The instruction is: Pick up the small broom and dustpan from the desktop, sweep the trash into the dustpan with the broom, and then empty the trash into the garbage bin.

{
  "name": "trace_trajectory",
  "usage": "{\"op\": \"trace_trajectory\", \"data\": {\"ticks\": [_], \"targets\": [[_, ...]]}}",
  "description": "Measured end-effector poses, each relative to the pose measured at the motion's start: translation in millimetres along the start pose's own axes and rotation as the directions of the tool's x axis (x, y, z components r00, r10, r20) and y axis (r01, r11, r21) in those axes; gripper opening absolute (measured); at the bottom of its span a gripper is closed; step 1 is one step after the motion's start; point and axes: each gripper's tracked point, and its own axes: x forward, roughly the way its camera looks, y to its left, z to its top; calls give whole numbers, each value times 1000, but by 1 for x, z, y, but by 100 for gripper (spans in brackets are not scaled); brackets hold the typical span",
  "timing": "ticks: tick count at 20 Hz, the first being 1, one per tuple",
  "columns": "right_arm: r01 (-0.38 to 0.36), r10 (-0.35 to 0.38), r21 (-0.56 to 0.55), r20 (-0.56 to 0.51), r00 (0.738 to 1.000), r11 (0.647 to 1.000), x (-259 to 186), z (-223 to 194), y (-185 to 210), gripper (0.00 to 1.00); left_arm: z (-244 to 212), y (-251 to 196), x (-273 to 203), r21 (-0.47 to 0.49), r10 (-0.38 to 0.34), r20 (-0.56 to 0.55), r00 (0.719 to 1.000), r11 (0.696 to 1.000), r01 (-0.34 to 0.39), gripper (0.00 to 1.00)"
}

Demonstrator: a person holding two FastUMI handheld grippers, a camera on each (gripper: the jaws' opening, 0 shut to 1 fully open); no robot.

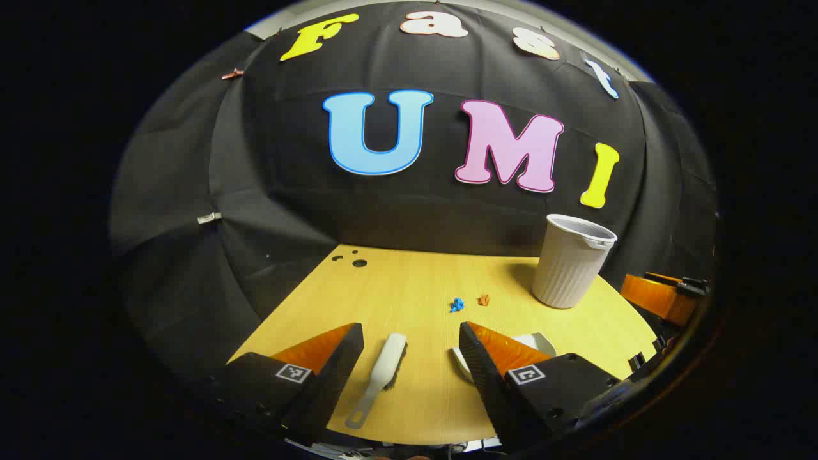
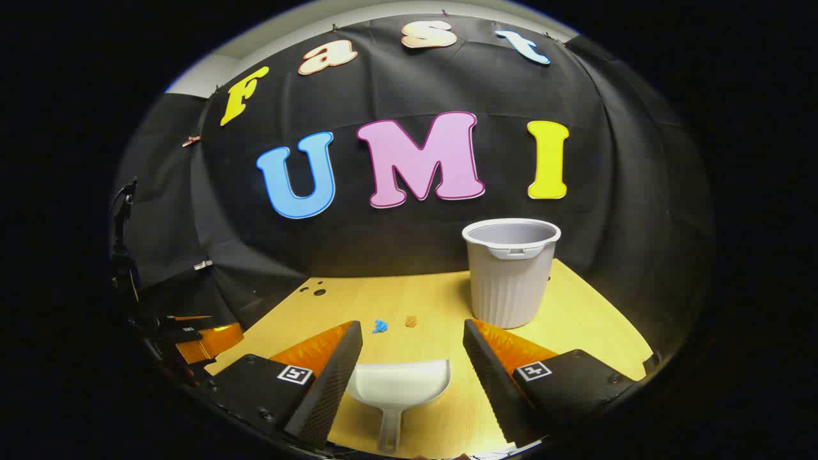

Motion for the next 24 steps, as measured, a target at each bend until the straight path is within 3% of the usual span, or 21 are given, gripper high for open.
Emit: {"op": "trace_trajectory", "data": {"ticks": [15,20,24], "targets": [[-8,7,-12,-107,994,1000,15,-31,0,99,-49,31,20,32,15,-134,991,999,-11,95],[-3,4,5,-147,989,1000,25,-41,-5,99,-79,35,39,35,-6,-241,971,999,14,96],[-20,20,0,-198,980,1000,28,-54,-6,99,-107,54,58,100,30,-298,954,995,0,95]]}}
